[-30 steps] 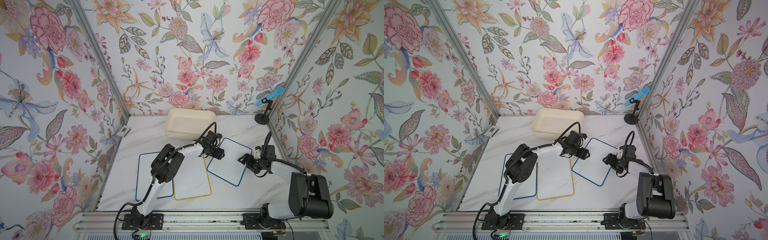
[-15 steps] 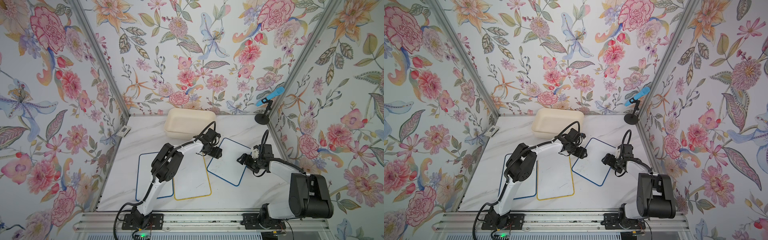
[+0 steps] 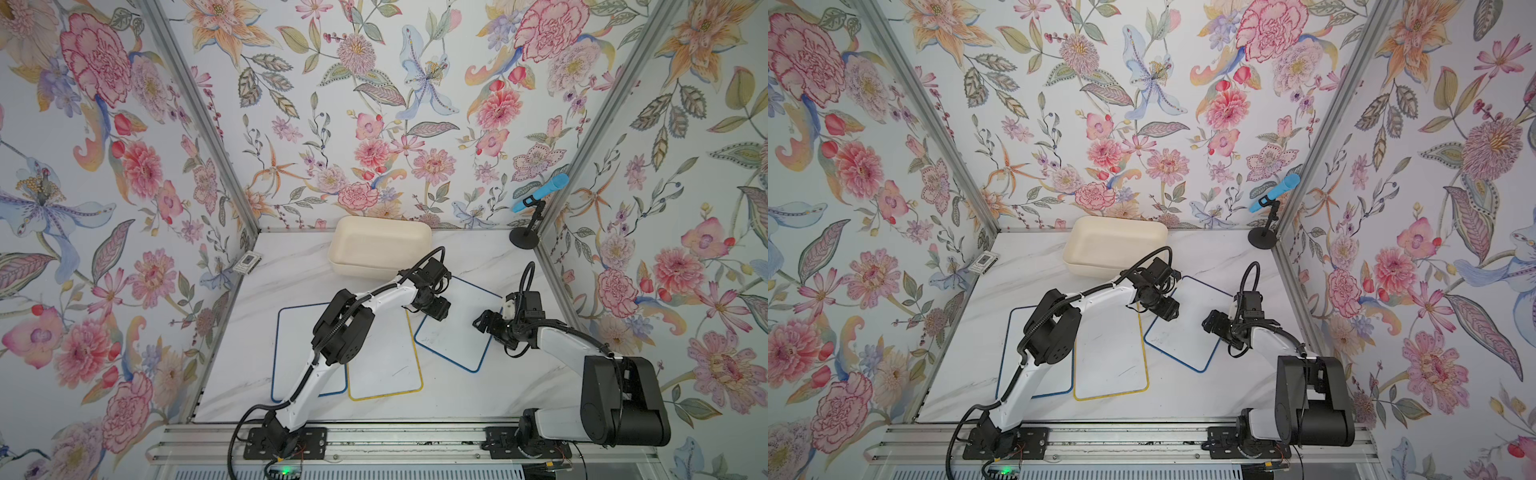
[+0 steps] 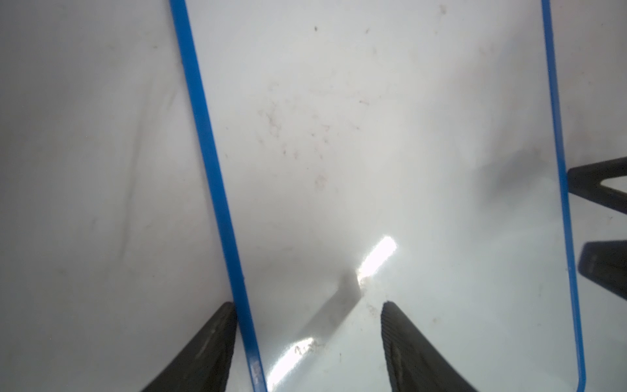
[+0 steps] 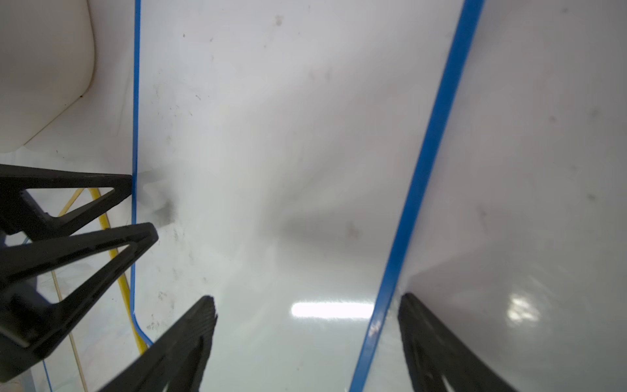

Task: Put the whiteboard into the storage box
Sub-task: Pick up the whiteboard at the center of the board.

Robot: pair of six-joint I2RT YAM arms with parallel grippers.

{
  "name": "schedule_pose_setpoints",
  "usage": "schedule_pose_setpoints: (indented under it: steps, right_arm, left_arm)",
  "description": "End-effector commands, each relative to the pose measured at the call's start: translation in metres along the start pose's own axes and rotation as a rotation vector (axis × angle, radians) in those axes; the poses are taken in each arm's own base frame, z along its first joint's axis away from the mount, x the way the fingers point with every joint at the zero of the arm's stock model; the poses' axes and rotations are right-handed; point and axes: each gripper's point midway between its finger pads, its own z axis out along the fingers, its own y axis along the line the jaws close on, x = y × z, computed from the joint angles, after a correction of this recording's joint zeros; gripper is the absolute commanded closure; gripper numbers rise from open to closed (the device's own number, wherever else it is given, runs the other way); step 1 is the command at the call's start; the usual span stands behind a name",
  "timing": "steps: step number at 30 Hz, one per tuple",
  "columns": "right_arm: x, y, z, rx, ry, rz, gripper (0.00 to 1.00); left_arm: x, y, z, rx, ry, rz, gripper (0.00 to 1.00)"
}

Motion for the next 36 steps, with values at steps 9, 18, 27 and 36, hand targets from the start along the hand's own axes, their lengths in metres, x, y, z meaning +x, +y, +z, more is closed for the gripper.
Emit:
schedule_pose_setpoints:
  steps: [9,18,27,36]
  right_arm:
    - [0.053,-0.021,0.014,0.065,0.178,0.094,0.13]
    - [0.054,-0.003,0.021,0.003,0.195,0.090,0.14]
    - [0.052,0.041,0.018,-0.319,0.188,0.082,0.17]
    - [0.052,0.055,0.002,-0.504,0.166,0.096,0.20]
  left_arm:
    - [0.168,0.010,0.060,-0.041,0.603,-0.081,0.31]
    - [0.168,-0.001,0.064,0.002,0.602,-0.070,0.32]
    - [0.187,-0.011,0.077,0.056,0.631,-0.066,0.33]
    - [0.189,-0.013,0.085,0.089,0.632,-0.072,0.35]
